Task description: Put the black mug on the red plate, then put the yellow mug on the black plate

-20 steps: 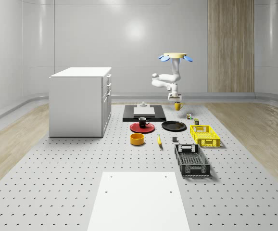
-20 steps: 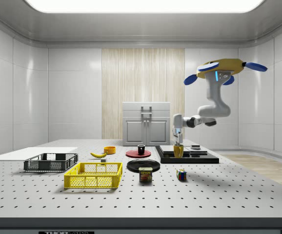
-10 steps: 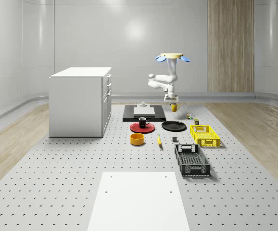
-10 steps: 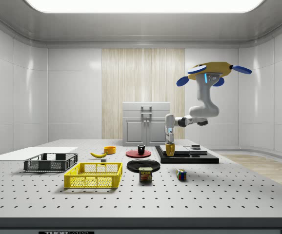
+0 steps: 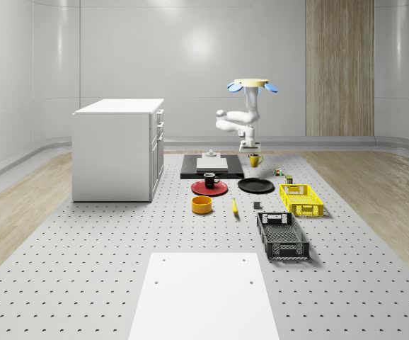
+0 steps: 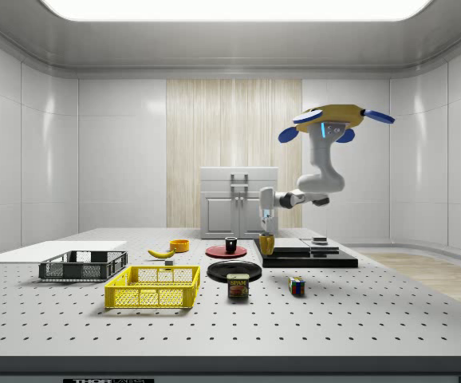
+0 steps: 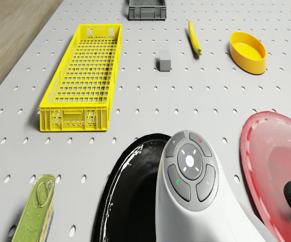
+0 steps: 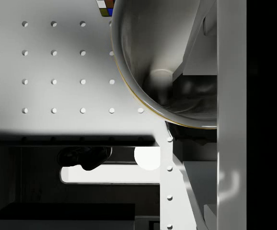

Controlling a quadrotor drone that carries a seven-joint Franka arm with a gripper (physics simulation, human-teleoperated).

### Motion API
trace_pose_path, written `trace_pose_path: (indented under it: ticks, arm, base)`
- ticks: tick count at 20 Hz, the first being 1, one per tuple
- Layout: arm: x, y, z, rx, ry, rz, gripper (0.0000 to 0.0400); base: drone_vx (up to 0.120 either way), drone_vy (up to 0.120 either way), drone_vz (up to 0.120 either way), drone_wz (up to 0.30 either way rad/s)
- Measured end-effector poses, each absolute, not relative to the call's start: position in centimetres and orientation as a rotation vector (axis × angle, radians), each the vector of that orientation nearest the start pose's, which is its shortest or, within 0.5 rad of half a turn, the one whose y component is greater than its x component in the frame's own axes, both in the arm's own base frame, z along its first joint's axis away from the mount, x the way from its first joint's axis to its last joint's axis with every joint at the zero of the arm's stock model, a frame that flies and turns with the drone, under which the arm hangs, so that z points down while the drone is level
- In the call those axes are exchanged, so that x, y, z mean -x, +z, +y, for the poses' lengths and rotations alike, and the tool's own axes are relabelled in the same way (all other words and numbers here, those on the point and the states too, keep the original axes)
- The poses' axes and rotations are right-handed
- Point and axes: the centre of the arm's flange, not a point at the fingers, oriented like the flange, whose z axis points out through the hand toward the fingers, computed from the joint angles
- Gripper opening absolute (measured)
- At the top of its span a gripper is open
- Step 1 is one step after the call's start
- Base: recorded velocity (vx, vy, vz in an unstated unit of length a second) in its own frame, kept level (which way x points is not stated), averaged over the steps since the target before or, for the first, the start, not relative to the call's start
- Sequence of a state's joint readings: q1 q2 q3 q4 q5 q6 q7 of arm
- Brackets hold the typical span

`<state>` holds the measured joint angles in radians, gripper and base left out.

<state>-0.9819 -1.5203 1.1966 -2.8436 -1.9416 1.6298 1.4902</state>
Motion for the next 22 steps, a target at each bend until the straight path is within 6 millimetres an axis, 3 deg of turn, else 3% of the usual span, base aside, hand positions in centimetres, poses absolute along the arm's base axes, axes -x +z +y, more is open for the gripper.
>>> trace_pose_path:
  ticks: [7,22]
  arm:
    - [-29.68,53.87,5.80,-0.001,0.786,-0.002,0.0110]
    - [-29.68,53.87,5.81,-0.001,0.786,-0.002,0.0110]
  base:
    - [0.120,0.000,-0.109,0.000]
    - [0.120,0.000,0.000,0.000]
